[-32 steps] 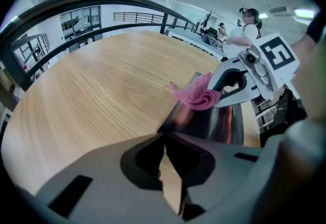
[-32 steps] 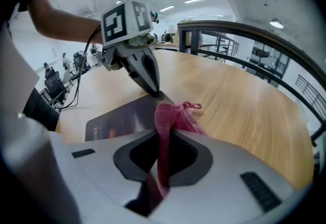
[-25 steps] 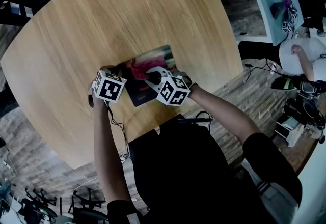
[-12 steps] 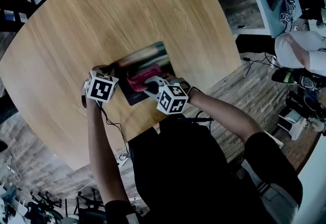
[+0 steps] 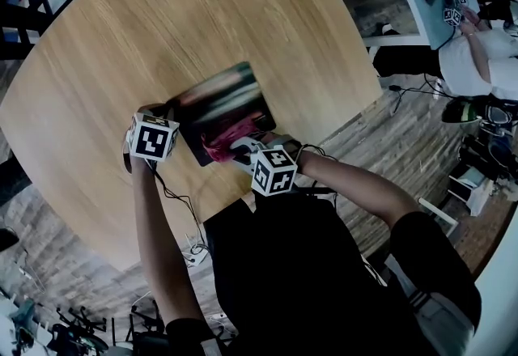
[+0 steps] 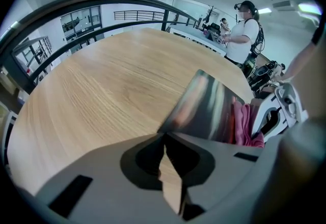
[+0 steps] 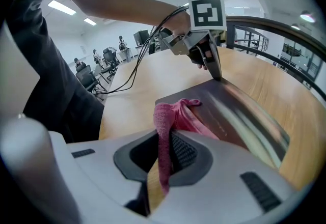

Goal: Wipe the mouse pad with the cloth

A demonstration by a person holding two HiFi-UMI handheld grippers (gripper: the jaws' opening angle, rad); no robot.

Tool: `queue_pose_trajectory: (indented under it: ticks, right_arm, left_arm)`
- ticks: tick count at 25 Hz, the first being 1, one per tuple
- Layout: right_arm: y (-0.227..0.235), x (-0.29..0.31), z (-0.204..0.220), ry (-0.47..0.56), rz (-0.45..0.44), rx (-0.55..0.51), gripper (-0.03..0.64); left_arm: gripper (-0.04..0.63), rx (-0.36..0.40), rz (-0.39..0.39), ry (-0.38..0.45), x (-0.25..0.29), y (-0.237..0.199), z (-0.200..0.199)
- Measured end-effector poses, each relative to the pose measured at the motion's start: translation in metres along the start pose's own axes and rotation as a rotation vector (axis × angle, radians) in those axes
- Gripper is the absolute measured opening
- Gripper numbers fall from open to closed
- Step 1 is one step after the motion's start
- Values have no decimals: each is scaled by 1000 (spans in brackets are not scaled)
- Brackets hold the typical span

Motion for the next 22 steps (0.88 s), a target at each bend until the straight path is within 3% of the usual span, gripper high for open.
queue_pose_trajectory:
  ticks: [8, 13, 17, 22]
  right_arm:
    - [-21, 5, 13, -34, -60, -19, 54]
    - [-31, -2, 20, -49, -231, 41, 54]
    - [-14, -43, 1, 192, -232, 165, 54]
    - [39, -124, -18, 533, -36, 330, 54]
  left_arm:
    - [28, -11, -14, -10, -2, 0, 0]
    - [28, -11, -19, -16, -1, 2, 2]
    - [28, -7, -24, -5, 1, 2, 0]
    - [28, -3, -31, -9, -2, 4, -1]
Point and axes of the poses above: the fingertips, and each gripper's own axes: x forward along the fingers, y to its right, z out of its underside, the point moved 4 cm from there along -x, backward along the fingers, and after that the axes turned 10 degrees about -z, right-handed, at the moved point
